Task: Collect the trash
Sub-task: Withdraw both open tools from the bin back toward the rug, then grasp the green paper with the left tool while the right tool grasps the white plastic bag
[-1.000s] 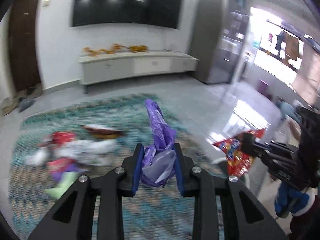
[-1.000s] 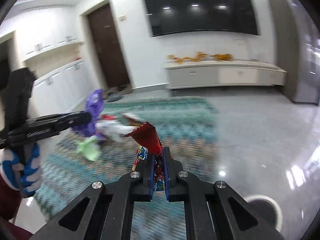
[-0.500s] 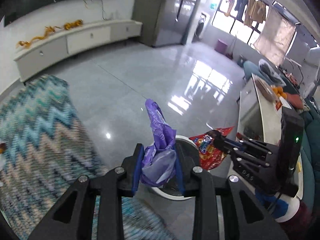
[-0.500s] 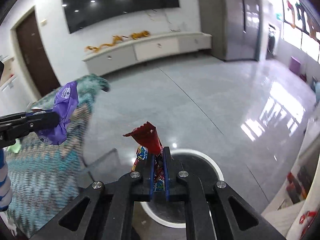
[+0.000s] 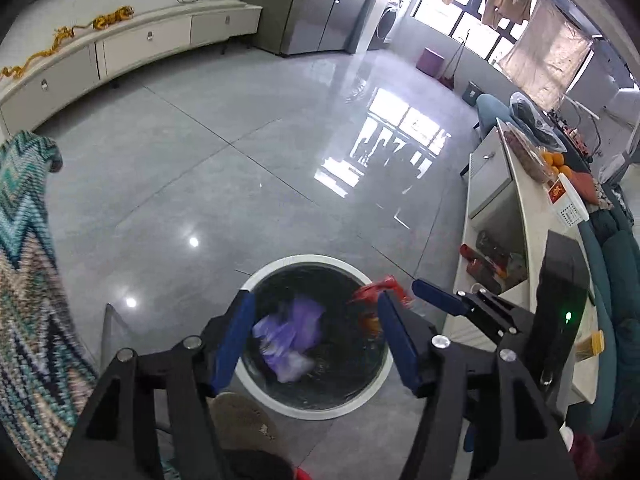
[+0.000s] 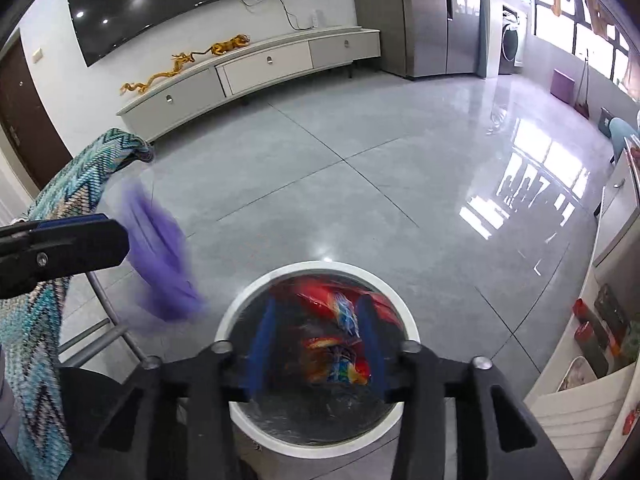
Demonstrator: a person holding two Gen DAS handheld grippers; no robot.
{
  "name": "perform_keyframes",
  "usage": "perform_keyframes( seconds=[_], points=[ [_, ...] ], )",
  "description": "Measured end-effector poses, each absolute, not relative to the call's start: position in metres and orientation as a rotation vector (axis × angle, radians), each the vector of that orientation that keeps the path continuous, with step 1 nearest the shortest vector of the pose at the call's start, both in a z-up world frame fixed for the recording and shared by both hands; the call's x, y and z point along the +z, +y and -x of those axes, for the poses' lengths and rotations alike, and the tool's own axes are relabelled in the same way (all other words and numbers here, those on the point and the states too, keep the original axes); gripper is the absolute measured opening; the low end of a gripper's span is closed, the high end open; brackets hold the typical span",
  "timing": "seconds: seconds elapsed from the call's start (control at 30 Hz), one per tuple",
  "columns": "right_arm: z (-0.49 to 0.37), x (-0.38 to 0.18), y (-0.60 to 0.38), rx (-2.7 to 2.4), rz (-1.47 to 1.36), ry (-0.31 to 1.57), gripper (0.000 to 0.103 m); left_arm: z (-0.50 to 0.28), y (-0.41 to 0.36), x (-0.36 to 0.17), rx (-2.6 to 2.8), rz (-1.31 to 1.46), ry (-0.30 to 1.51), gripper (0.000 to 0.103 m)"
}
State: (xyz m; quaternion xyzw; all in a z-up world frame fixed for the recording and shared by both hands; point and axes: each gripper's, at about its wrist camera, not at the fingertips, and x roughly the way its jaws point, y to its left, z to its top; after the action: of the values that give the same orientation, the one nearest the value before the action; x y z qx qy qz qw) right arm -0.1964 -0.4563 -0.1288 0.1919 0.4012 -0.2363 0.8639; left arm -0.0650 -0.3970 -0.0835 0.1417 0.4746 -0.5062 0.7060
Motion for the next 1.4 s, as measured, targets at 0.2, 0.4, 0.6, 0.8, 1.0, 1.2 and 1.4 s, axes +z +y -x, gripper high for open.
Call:
perform_keyframes(
  seconds=[0.2,0.4,0.6,0.8,1.0,1.2,1.4],
  points=[
    [0.210,-0.130,-0.459,-0.520,-0.428,0.835,0.041,0.061,-0.391,-0.081,-1.124,-0.290,1.055,0.062],
    [0.207,-0.111,-0.449,-0.500,-0.423,0.800,0.041,0.055,-0.370,-0.055,-1.085,-0.256,0.969,0.062],
    [0.199,-0.069,-0.428,-0.461,-0.375,0.720,0.041,0.044,-0.325,-0.019,-1.004,-0.223,0.851,0.062],
    [0.188,-0.023,-0.402,-0.402,-0.316,0.638,0.041,0.027,-0.274,0.003,-0.918,-0.160,0.796,0.072],
    [0.169,0.005,-0.370,-0.332,-0.278,0.603,0.041,0.003,-0.213,0.015,-0.815,-0.082,0.777,0.073],
    [0.147,0.015,-0.332,-0.257,-0.259,0.605,0.041,-0.021,-0.132,0.020,-0.665,-0.028,0.751,0.073],
    [0.122,0.023,-0.291,-0.178,-0.230,0.626,0.042,-0.045,-0.034,0.021,-0.480,0.019,0.713,0.073]
  ],
)
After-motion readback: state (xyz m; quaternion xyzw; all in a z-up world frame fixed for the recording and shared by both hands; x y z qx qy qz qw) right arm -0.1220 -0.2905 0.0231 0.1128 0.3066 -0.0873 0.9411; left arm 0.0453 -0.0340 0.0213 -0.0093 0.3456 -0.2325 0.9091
